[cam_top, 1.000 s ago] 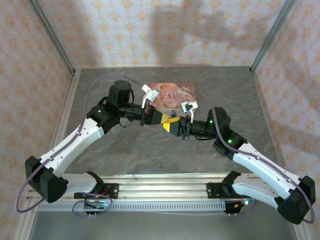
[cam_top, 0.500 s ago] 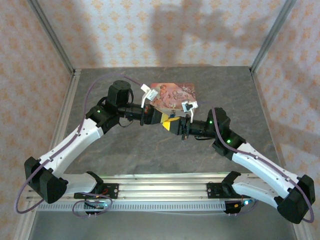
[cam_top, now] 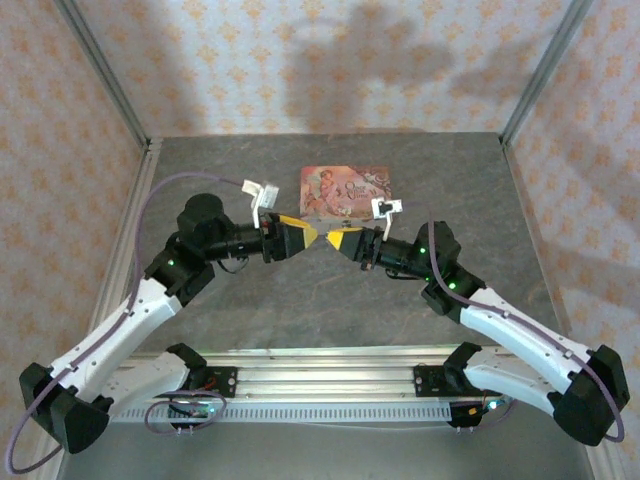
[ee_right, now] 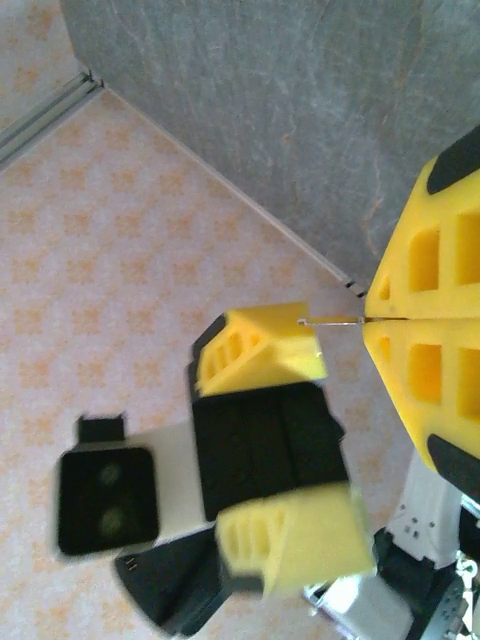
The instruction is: Unlock the padlock with the key
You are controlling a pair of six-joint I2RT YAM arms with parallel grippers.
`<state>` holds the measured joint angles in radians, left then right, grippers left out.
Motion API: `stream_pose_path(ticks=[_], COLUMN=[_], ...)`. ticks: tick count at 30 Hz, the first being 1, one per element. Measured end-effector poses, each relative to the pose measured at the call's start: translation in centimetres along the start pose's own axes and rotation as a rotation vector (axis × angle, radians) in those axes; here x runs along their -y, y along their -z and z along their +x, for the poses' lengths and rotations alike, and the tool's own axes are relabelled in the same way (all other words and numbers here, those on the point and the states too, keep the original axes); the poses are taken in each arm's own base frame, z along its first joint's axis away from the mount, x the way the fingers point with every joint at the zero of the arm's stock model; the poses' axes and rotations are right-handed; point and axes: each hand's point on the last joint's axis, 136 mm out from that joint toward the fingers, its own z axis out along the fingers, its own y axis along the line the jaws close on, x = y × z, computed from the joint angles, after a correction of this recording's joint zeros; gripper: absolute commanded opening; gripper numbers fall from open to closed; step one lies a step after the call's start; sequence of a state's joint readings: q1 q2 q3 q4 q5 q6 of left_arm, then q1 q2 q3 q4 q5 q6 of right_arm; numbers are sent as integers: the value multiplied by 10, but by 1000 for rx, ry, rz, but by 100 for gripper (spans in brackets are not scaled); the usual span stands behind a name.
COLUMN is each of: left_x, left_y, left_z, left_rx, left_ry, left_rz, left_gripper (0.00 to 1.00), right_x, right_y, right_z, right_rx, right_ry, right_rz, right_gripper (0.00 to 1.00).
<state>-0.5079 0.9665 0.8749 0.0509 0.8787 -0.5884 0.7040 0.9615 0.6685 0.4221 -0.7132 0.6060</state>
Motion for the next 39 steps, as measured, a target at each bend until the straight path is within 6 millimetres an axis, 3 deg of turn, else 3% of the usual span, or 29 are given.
stream_pose_path(ticks=[6,16,27,35,39], left_x=[-24,-12,-18,-16,-16], left_y=[-8,-10,-15,-21,-21], left_z=[9,-9,-8,-3,-3], left_rx=[54,118,110,90,91], left_ry=[115,114,130,134,131], left_rz=[5,72,67,78,81], left_gripper=[35,27,18,17,7], right_x=[5,3,1,2,3], right_y=[-9,-13,-13,-15,-15], right_z=[-4,-9,-11,-11,-12], right_rx=[21,42,51,53,55], right_ry=[-59,-92,-96,-100,-101], right_rz=[-18,-45,-58,-60,-57], right_gripper=[0,0,0,0,0])
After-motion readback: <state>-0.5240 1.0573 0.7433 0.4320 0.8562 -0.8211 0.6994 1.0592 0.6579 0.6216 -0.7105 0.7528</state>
